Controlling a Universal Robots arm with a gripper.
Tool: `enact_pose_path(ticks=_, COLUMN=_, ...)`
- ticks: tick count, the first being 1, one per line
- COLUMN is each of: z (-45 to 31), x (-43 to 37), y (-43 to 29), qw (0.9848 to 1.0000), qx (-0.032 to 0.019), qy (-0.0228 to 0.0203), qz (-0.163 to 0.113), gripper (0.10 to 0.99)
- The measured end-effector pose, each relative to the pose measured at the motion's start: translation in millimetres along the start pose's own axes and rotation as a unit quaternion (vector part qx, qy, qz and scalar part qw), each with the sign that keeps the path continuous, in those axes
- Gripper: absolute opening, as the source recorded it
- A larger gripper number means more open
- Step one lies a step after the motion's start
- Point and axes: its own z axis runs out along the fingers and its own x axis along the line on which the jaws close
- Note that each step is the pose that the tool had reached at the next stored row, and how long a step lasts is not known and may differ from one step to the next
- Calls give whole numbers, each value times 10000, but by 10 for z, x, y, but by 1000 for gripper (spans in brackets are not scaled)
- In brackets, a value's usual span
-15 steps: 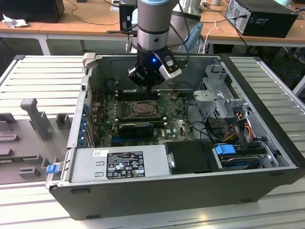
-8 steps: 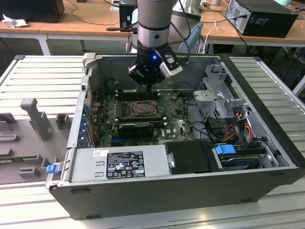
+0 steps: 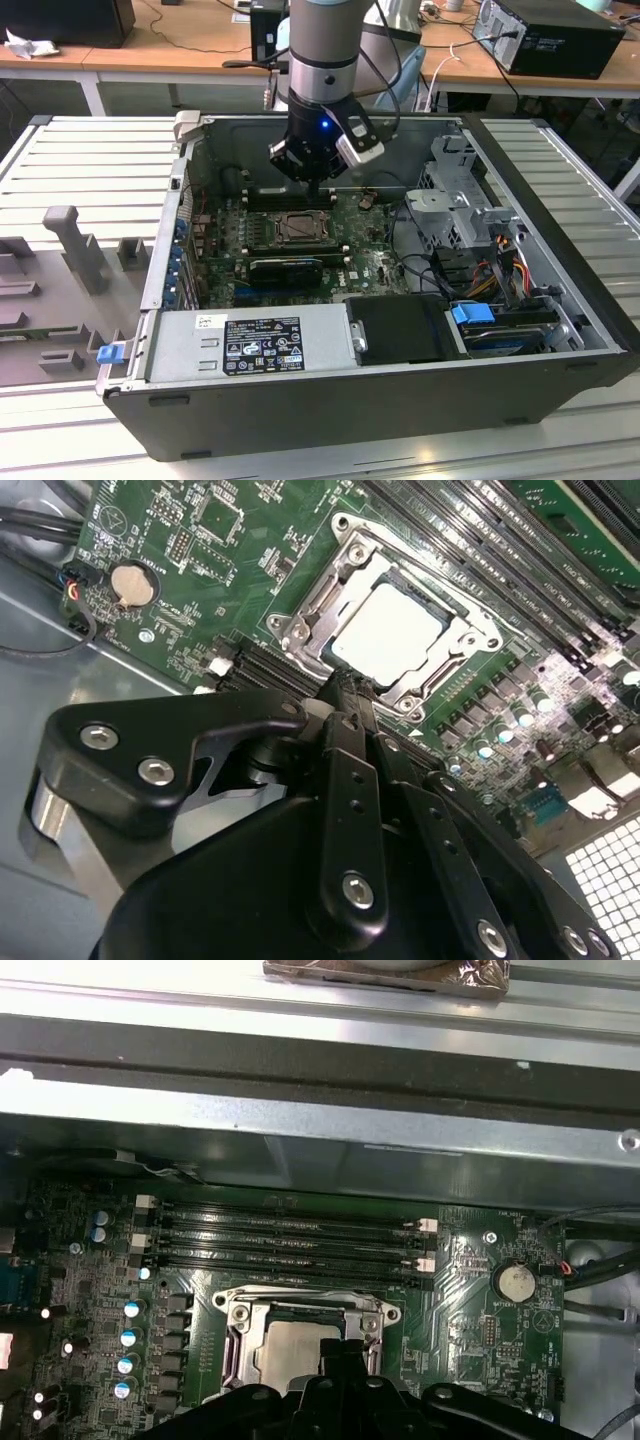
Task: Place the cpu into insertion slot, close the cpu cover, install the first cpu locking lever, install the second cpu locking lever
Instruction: 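Install the second cpu locking lever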
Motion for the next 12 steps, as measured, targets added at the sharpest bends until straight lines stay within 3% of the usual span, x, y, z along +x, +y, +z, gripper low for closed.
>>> enact_pose_path(ticks=3, z=-3, x=3, y=-34, qw=10000, qx=0, qy=0, qz=0, gripper=106)
enact_pose_path(ticks=12, z=-67, x=2, y=-39, qw=10000, qx=-2, qy=-1, qz=0, gripper=106)
